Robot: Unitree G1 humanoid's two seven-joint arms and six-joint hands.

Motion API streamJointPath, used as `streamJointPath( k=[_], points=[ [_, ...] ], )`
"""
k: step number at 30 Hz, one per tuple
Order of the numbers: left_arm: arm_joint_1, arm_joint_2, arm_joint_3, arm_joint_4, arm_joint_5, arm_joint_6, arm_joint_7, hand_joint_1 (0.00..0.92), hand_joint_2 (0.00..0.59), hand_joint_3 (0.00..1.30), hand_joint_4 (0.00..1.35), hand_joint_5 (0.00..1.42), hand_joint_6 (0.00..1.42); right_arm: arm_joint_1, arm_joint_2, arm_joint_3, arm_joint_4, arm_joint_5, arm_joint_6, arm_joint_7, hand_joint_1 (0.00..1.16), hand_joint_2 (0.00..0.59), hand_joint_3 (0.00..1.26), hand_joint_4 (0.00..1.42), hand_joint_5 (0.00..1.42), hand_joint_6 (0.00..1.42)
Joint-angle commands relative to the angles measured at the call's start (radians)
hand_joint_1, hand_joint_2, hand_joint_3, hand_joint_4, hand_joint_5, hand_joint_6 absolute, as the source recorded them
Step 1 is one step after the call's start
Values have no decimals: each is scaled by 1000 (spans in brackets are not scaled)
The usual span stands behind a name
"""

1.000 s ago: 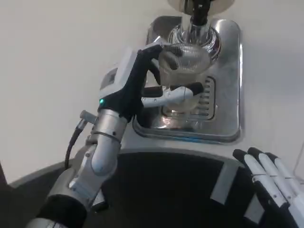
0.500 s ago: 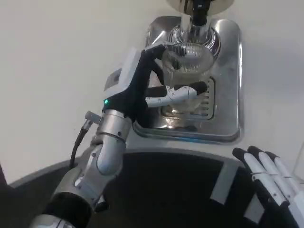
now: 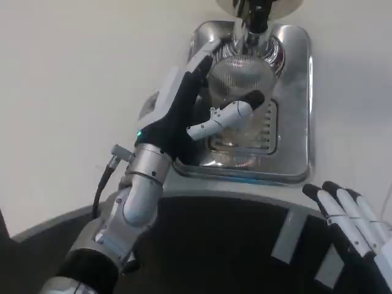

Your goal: Grasp the cup under the faucet to collect the drink, then remove the cup.

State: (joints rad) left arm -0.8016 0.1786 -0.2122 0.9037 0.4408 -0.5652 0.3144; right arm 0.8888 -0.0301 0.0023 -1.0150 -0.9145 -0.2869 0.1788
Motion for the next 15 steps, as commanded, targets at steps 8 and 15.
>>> streamJointPath(
  k=[8, 15],
  points=[
    [21, 14, 11, -50, -21, -14, -12, 0, 0, 0, 0, 133, 54, -37, -18, 1, 25, 10, 32, 11, 730, 431, 64, 0, 0, 119],
    [100, 45, 89, -197, -117, 13, -71, 0, 10, 0, 0, 83, 23, -53, -24, 10, 31, 9, 43, 14, 698, 422, 53, 0, 3, 119]
  ],
)
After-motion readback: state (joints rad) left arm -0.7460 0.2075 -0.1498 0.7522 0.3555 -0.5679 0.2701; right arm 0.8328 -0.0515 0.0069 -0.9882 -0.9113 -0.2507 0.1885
